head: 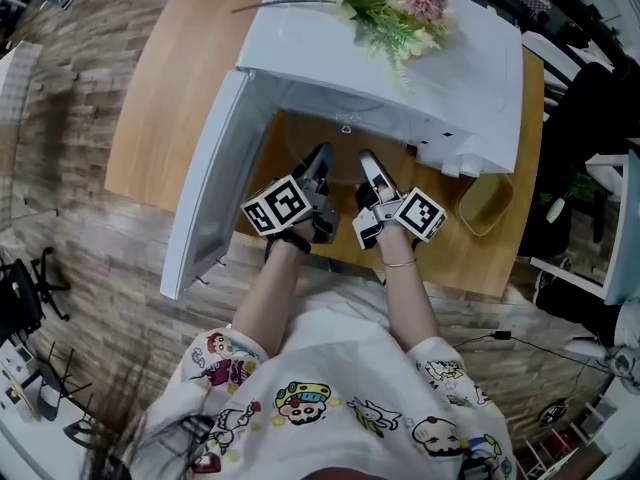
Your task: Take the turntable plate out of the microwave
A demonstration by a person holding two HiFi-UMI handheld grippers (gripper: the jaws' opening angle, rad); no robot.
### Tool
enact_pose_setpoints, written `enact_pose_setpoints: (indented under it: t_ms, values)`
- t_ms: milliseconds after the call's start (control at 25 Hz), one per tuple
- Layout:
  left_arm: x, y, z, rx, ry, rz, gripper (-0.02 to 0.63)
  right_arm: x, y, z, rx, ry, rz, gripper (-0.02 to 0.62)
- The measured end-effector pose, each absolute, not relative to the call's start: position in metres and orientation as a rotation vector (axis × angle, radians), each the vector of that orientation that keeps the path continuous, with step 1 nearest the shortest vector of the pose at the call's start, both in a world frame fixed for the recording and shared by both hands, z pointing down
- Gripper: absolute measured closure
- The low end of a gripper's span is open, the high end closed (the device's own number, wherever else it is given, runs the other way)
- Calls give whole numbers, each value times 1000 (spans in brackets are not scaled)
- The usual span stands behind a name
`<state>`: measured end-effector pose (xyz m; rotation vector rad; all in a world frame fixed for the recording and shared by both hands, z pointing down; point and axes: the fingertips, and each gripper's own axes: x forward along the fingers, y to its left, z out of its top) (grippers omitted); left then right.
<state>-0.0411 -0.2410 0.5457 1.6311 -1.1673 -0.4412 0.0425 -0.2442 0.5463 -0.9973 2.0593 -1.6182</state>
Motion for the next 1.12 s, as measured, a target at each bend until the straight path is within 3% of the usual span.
enact_pose_setpoints:
  t_ms: [1120]
  values:
    - [-48, -87, 492, 1719, -1074, -428, 529, 34, -87, 494, -972, 2086, -1508, 505]
